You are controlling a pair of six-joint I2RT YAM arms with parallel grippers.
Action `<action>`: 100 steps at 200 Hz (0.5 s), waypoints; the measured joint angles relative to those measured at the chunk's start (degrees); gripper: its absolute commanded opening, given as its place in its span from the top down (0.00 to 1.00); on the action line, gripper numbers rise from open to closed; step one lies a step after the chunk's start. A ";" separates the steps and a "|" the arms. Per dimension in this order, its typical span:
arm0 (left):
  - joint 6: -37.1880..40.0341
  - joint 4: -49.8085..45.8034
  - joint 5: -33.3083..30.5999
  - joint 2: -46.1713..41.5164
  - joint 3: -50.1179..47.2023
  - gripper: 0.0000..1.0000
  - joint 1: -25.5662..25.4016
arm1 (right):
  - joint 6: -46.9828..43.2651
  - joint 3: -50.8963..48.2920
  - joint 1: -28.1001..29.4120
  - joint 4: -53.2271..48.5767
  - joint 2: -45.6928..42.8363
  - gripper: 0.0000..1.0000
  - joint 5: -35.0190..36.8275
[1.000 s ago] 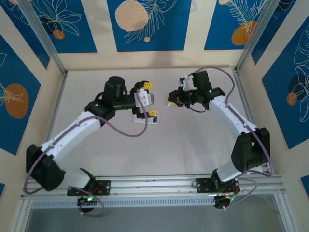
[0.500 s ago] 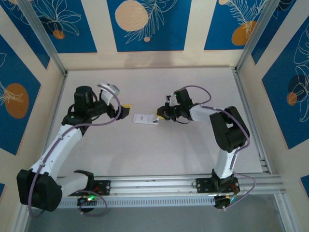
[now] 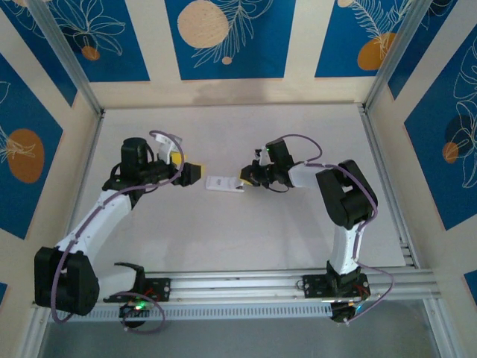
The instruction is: Load the batteries into the remote control
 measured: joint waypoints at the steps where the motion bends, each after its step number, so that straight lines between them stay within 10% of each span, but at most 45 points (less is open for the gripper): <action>1: 0.00 0.00 0.00 0.00 0.00 0.00 0.00 | 0.00 0.00 0.00 0.02 0.02 0.96 -0.02; 100: 0.48 -0.98 -0.04 -0.07 0.00 0.00 0.00 | 2.10 0.00 -0.37 1.95 1.46 0.96 -3.04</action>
